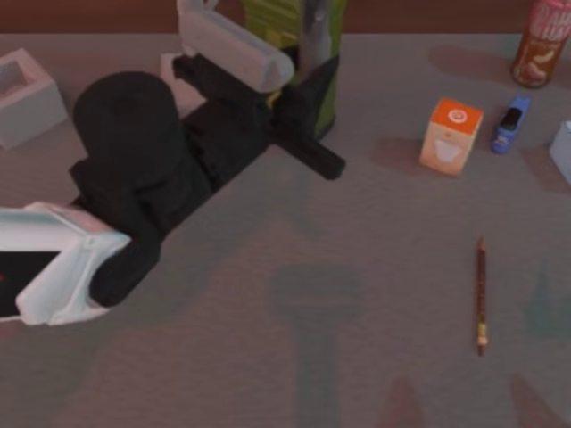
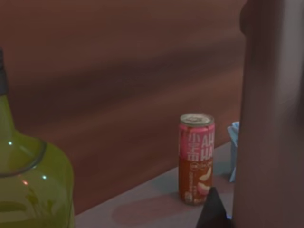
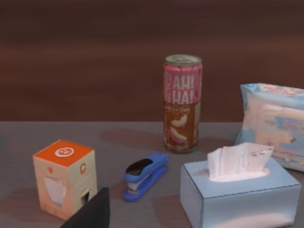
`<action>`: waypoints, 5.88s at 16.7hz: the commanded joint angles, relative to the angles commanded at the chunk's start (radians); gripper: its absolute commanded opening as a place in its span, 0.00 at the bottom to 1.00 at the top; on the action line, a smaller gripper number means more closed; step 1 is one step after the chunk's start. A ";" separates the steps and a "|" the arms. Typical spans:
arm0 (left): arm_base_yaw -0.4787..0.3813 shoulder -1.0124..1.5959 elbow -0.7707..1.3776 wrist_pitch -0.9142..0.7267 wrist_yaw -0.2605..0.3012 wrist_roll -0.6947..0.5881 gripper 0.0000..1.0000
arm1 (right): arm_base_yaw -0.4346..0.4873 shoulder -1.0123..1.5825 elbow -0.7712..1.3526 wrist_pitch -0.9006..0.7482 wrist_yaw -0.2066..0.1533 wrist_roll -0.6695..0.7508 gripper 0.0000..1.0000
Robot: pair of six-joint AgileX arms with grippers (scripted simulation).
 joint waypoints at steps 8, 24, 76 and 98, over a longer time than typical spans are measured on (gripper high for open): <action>0.000 0.000 0.000 0.000 0.000 0.000 0.00 | 0.048 0.163 0.113 0.098 -0.112 0.005 1.00; 0.000 0.000 0.000 0.000 0.000 0.000 0.00 | 0.315 1.346 0.740 0.640 -0.748 0.036 1.00; 0.000 0.000 0.000 0.000 0.000 0.000 0.53 | 0.523 1.683 1.067 0.655 -0.576 0.025 0.00; 0.047 -0.195 -0.188 -0.013 0.027 -0.001 1.00 | 0.439 1.622 1.004 0.664 -0.666 0.030 0.00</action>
